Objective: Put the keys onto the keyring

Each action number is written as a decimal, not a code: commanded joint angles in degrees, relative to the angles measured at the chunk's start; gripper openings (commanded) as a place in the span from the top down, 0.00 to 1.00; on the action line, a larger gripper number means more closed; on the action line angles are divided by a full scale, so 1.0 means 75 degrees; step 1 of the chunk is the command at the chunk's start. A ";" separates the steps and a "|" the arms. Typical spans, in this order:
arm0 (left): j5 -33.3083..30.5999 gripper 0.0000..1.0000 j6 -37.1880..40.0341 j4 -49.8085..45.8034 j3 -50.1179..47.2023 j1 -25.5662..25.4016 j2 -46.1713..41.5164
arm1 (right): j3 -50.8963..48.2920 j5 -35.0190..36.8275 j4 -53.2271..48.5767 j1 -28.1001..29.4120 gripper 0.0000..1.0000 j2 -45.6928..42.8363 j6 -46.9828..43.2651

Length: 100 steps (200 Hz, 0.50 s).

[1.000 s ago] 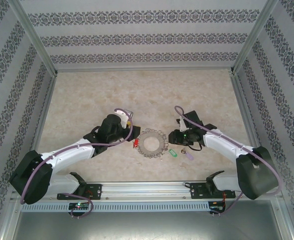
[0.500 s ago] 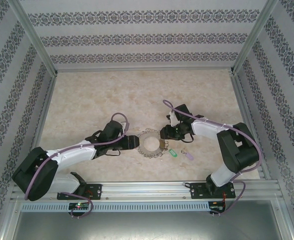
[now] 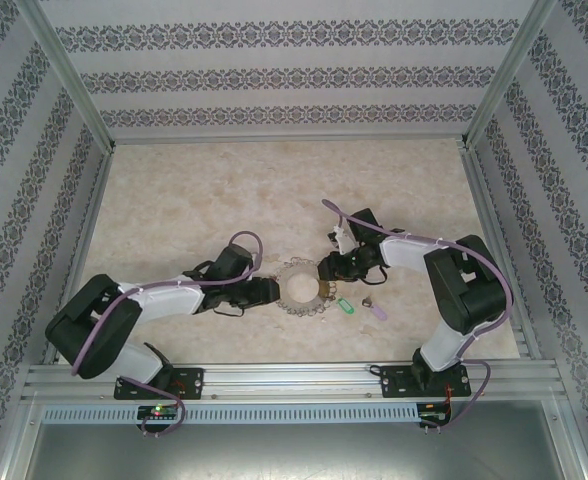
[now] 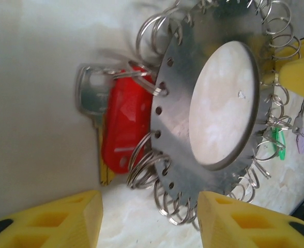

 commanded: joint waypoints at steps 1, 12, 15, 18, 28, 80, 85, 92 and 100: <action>0.0163 0.52 0.0028 0.0437 0.0377 -0.0013 0.0386 | -0.0244 -0.0932 0.0547 0.0118 0.66 0.0235 -0.0112; 0.0163 0.55 0.0046 0.0498 0.0470 -0.0013 0.0578 | -0.0279 -0.1082 0.0700 0.0118 0.66 0.0226 -0.0103; 0.0169 0.55 0.0049 0.0502 0.0486 -0.0013 0.0610 | -0.0289 -0.1084 0.0713 0.0108 0.67 0.0226 -0.0100; 0.0174 0.56 0.0052 0.0507 0.0521 -0.0013 0.0657 | -0.0299 -0.1095 0.0738 0.0106 0.68 0.0226 -0.0094; 0.0163 0.58 0.0127 0.0506 0.0598 -0.0013 0.0782 | -0.0317 -0.1213 0.0790 0.0083 0.69 0.0237 -0.0137; -0.0298 0.69 0.0311 0.0397 0.0704 -0.0007 0.0775 | -0.0566 -0.1994 0.1251 -0.0222 0.73 0.0097 -0.0053; -0.0332 0.69 0.0327 0.0406 0.0716 0.0006 0.0745 | -0.0581 -0.2119 0.1324 -0.0250 0.74 0.0103 -0.0024; -0.0339 0.69 0.0362 0.0437 0.0707 0.0010 0.0692 | -0.0601 -0.2291 0.1413 -0.0295 0.74 0.0110 0.0018; -0.0335 0.69 0.0447 0.0440 0.0740 0.0022 0.0654 | -0.0607 -0.2392 0.1482 -0.0338 0.76 0.0091 0.0073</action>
